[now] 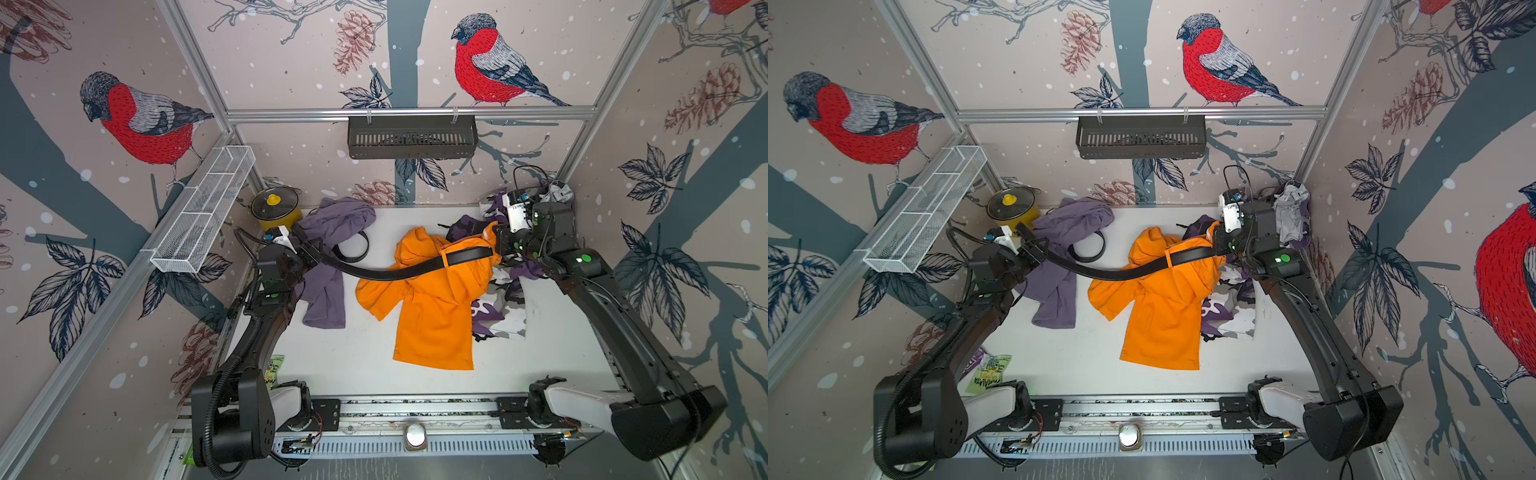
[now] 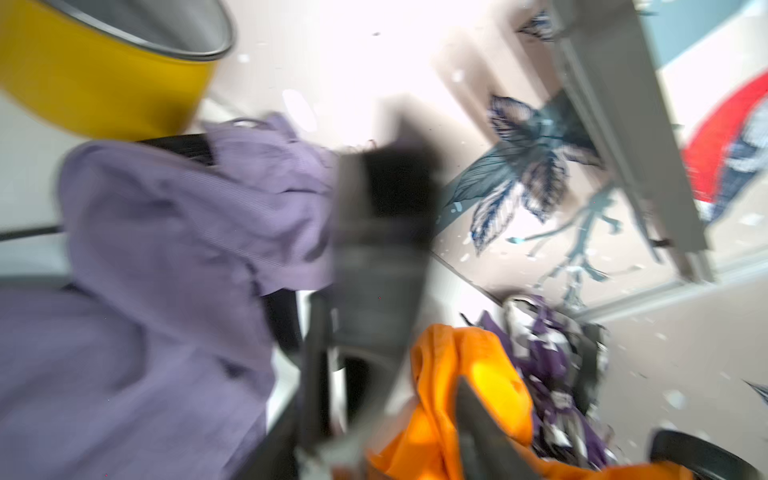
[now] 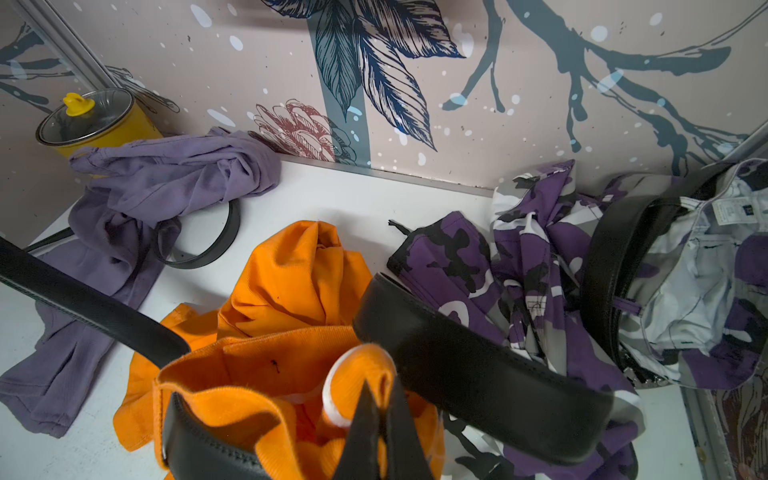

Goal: Remove the belt from the trousers

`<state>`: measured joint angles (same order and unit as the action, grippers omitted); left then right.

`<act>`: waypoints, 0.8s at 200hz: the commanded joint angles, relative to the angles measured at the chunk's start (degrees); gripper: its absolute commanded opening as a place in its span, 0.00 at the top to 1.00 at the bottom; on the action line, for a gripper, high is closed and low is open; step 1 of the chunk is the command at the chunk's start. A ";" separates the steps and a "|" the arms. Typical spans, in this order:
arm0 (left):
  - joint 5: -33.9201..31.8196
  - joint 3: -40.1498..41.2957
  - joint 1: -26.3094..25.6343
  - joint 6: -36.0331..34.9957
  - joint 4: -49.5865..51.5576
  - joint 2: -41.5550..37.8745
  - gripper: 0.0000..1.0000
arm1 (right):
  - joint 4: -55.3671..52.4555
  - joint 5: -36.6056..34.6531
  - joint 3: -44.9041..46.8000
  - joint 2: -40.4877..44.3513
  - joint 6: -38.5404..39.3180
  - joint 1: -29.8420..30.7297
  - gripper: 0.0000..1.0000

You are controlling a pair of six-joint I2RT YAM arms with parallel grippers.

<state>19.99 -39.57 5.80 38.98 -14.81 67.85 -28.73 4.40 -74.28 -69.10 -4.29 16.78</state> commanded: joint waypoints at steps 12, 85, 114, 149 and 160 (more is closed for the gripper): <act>-7.83 -3.75 -0.52 -2.64 12.63 -3.43 0.00 | 1.11 -1.59 -1.91 -0.59 0.92 1.55 1.00; -18.90 -13.94 -21.51 -22.55 21.02 -4.20 0.00 | 2.45 -0.01 -2.79 -1.90 0.60 1.95 1.00; -24.45 -13.48 -39.90 -33.32 14.89 0.78 0.00 | 2.49 0.64 -3.91 -1.89 0.34 1.99 1.00; -27.80 -10.42 -50.91 -38.88 4.73 6.04 0.00 | 2.42 2.35 -4.56 -1.45 -0.57 1.97 1.00; -31.27 -9.83 -52.77 -40.08 2.17 7.33 0.00 | 2.37 2.67 -4.64 -1.15 -0.80 2.01 1.00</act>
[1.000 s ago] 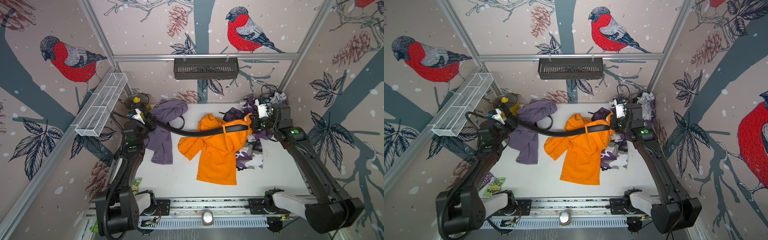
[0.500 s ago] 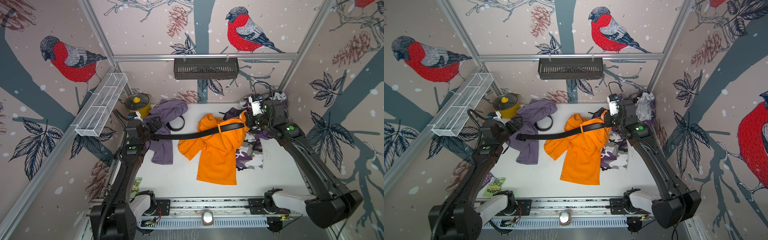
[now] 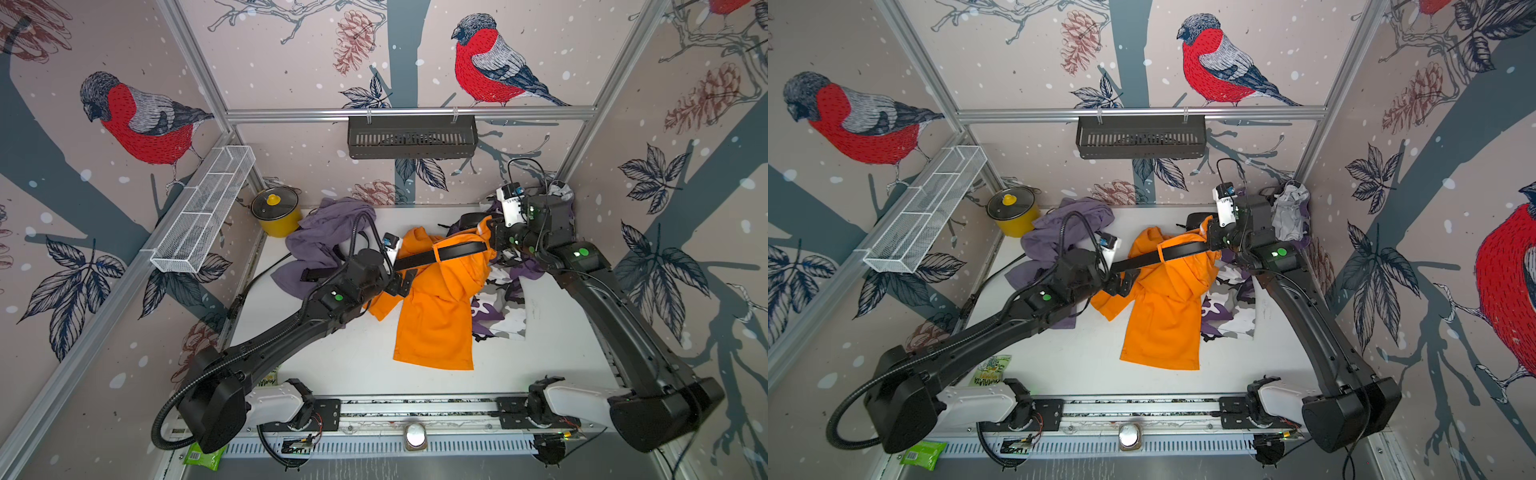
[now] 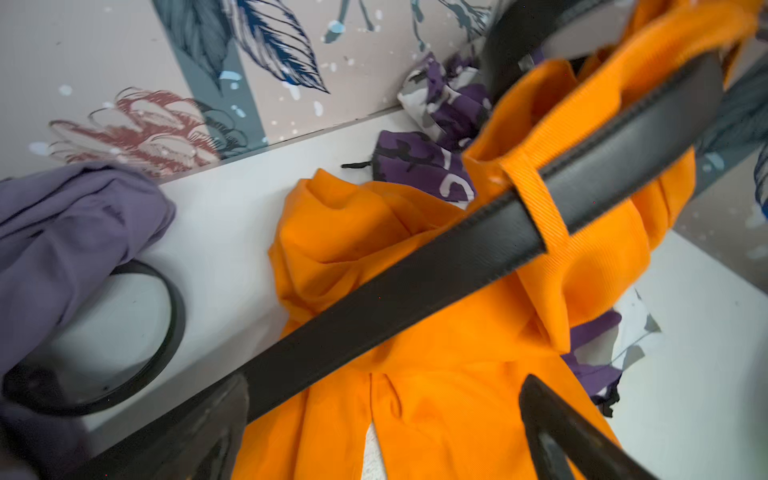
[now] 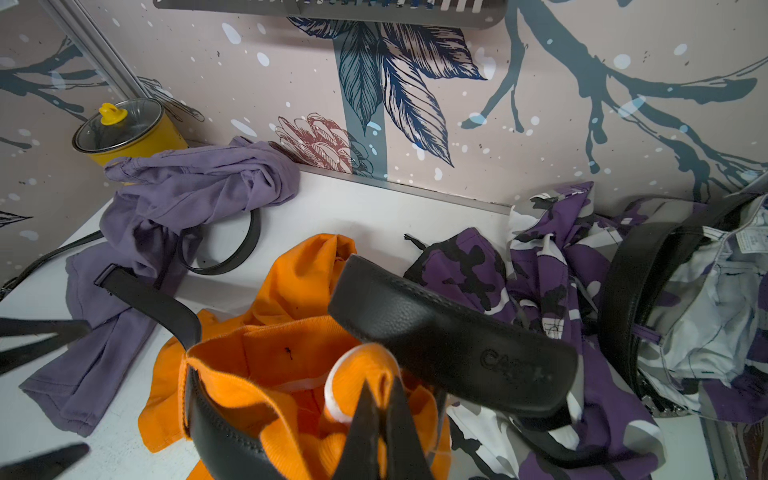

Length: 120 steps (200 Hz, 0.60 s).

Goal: Remove the belt from the trousers

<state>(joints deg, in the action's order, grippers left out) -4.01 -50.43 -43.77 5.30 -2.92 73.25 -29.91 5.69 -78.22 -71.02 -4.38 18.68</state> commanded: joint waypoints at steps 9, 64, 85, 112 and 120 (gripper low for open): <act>-9.43 1.22 -4.18 -7.81 -11.95 2.92 0.00 | 3.58 1.81 -0.71 1.00 -0.89 0.14 1.00; -18.69 -1.19 -6.58 -15.93 -22.54 10.34 0.09 | 3.13 3.36 -1.84 1.51 -1.68 0.24 1.00; -21.71 -1.98 -6.76 -18.35 -25.48 13.38 0.17 | 2.62 3.56 -2.51 1.81 -1.77 0.29 1.00; -25.85 -2.26 -7.03 -20.60 -28.62 15.28 0.37 | 2.10 3.45 -2.99 1.99 -1.77 0.16 1.00; -26.92 -2.13 -7.11 -21.30 -29.28 15.34 0.46 | 1.92 3.31 -3.15 2.00 -1.63 0.16 1.00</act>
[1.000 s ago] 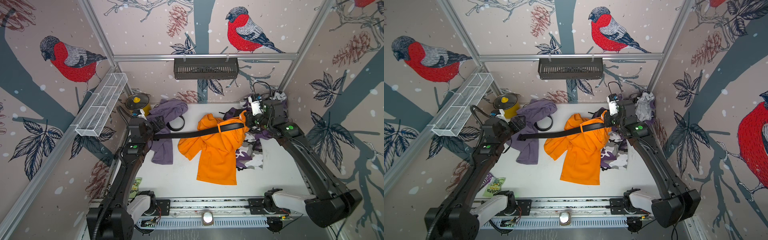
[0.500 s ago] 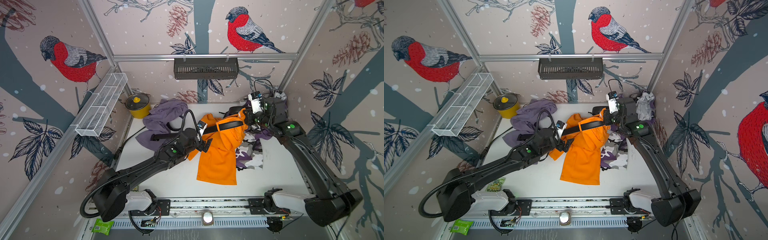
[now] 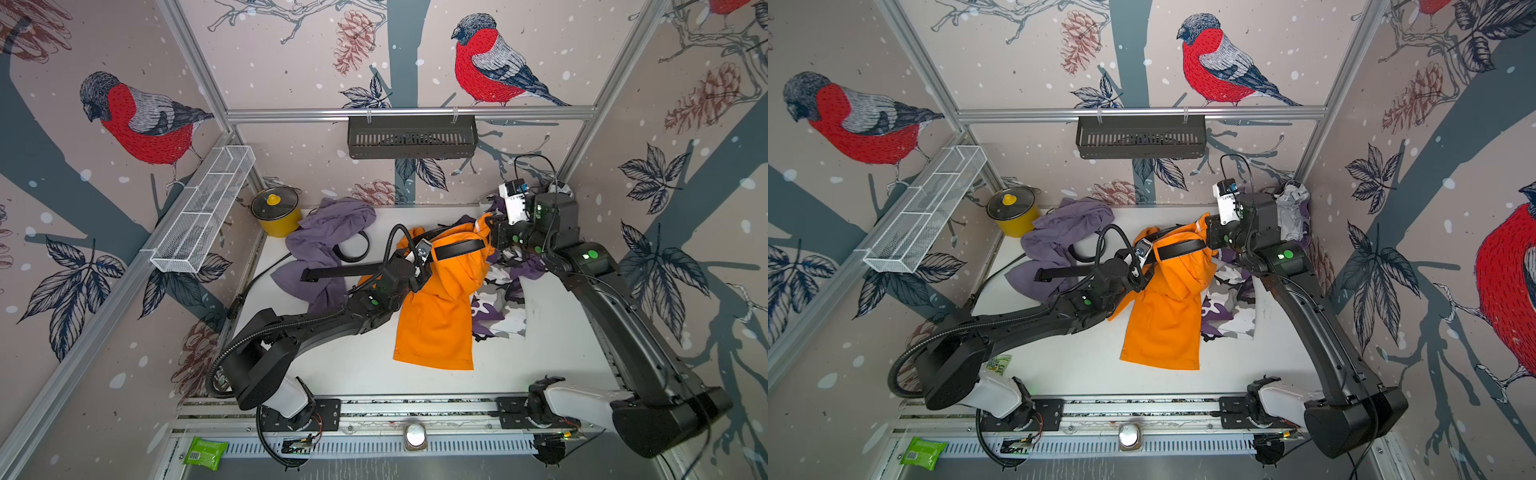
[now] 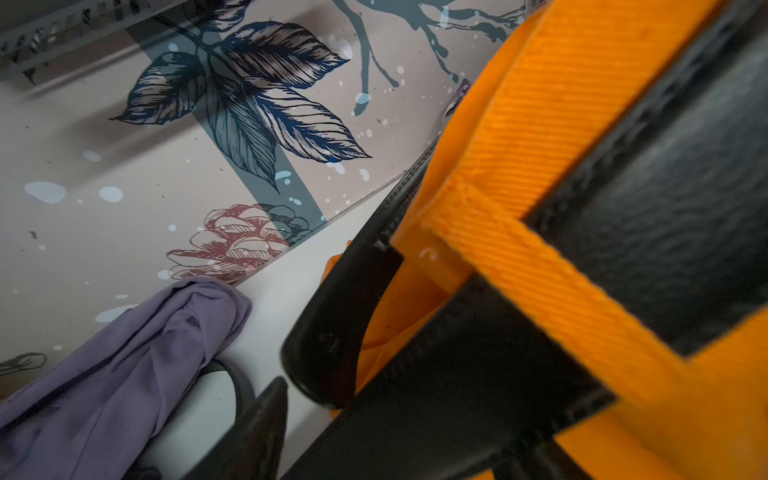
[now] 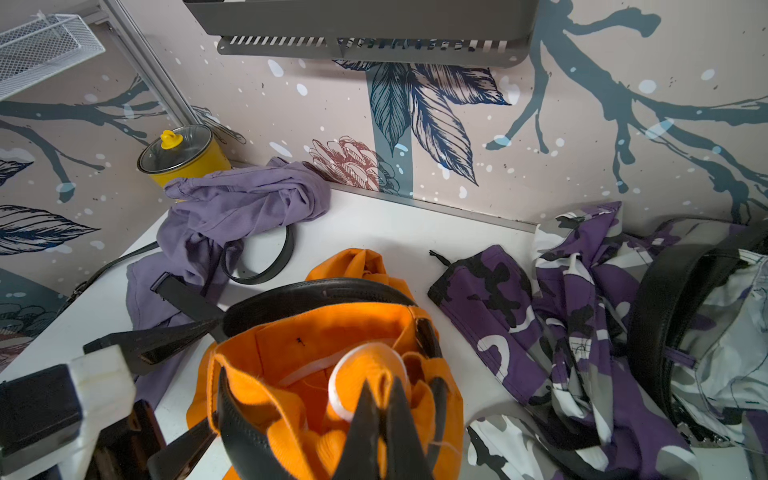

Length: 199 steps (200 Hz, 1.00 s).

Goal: Remove the belt from the trousers

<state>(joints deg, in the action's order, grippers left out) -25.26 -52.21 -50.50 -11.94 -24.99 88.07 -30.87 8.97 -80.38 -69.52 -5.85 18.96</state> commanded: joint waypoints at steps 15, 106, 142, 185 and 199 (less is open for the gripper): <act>-7.91 -0.07 -0.48 -4.15 -7.85 -0.06 0.66 | 2.66 -0.33 -0.96 0.39 -0.13 -0.46 1.00; -10.48 5.35 -0.10 -4.18 -6.02 -9.86 1.00 | 2.95 0.68 -2.14 -0.42 0.60 -3.86 1.00; -7.85 7.22 6.27 0.37 -4.38 -16.14 1.00 | 0.38 -0.74 -3.67 -0.87 2.38 -6.41 1.00; -0.53 11.02 20.41 11.04 -1.40 -26.19 1.00 | -0.79 -1.07 -2.43 0.82 2.92 -10.53 1.00; 1.18 11.78 24.19 12.81 -0.25 -27.91 1.00 | -0.84 -0.89 -1.94 1.22 2.97 -11.38 1.00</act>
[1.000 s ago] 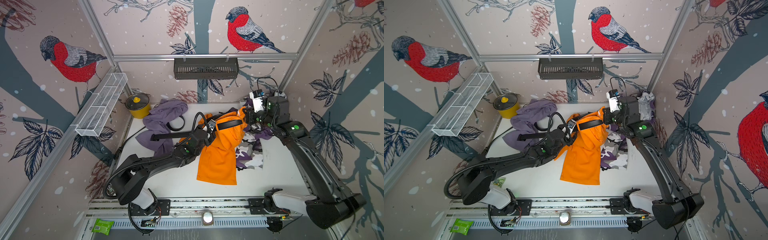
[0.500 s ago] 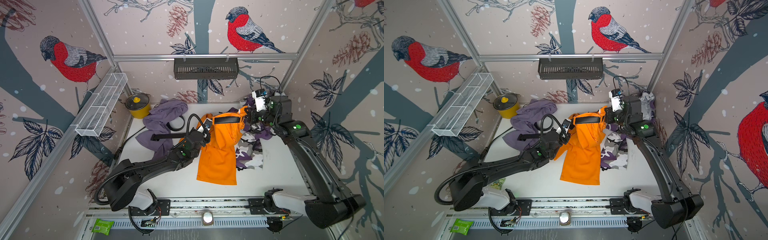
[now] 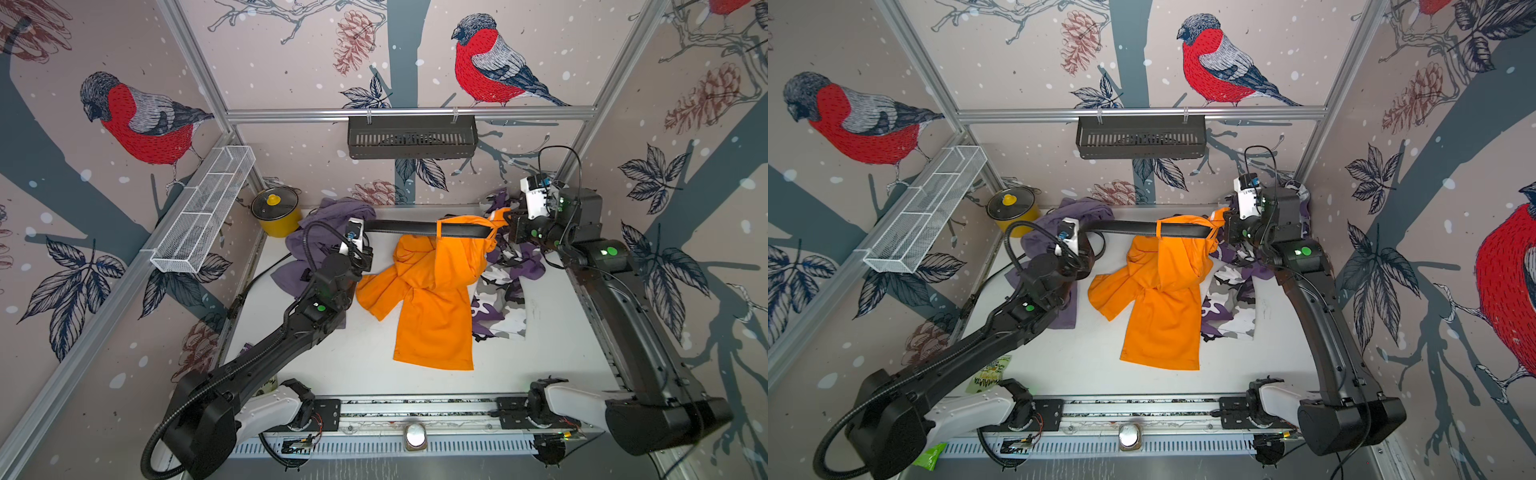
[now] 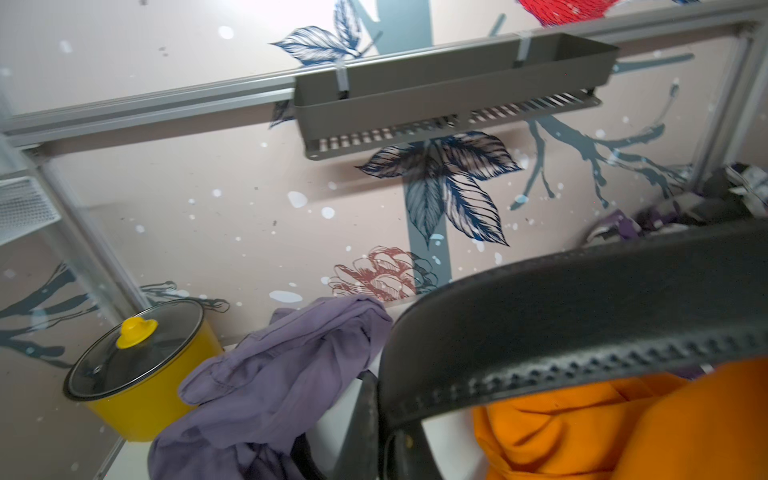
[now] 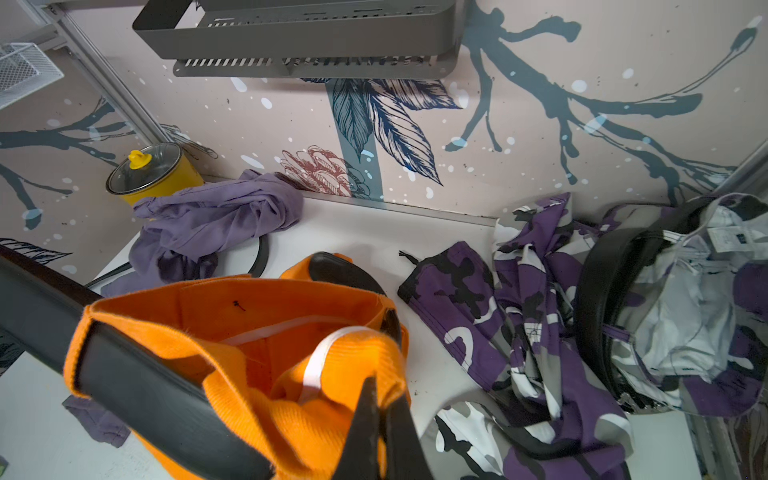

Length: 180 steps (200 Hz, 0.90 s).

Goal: Remove the belt from the trousers

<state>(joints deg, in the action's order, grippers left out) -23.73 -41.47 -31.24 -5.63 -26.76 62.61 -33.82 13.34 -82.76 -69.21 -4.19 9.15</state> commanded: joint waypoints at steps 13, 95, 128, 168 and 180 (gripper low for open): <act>-0.11 1.64 7.68 8.60 2.12 -3.59 1.00 | 2.09 -5.34 0.58 1.03 1.30 -2.06 1.00; 7.50 5.28 23.14 27.88 6.47 -6.93 1.00 | 1.91 -5.61 1.16 1.79 1.66 -3.86 1.00; 5.51 4.99 24.80 31.08 9.28 -5.62 1.00 | 1.52 -5.94 1.30 1.95 1.54 -5.37 1.00; 10.87 5.70 29.51 36.13 10.46 -3.63 1.00 | 1.11 -4.12 1.15 1.96 1.18 -8.28 1.00; 14.80 4.50 29.57 34.55 11.79 -2.56 1.00 | 1.13 -2.99 0.73 1.68 1.30 -7.59 1.00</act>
<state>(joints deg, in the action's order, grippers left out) 7.20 -35.99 -4.29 24.69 -20.05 58.61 -36.51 26.46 -81.30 -67.88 -4.40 2.96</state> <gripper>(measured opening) 0.077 0.058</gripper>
